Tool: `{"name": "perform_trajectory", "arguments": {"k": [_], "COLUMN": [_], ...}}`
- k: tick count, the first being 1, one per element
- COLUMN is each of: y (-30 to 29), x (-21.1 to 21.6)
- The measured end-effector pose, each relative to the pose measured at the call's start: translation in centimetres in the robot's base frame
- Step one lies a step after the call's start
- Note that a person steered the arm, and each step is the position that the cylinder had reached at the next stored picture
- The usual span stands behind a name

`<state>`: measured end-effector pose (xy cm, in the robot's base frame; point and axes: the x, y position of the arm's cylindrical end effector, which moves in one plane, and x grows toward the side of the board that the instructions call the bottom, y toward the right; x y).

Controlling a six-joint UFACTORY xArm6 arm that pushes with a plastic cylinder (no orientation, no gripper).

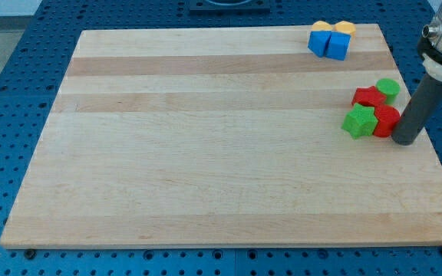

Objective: Push green circle to the red star

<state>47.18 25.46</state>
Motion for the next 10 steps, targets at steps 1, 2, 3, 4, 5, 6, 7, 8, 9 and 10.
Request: {"name": "perform_trajectory", "arguments": {"k": [1, 2, 3, 4, 5, 6, 7, 8, 9, 10], "y": [0.0, 0.0, 0.2, 3.0, 6.6, 7.0, 5.3, 2.0, 0.0, -2.0], "x": [-0.3, -0.3, -0.3, -0.3, -1.0, -3.1, -5.0, -5.6, -6.3, -7.5]}}
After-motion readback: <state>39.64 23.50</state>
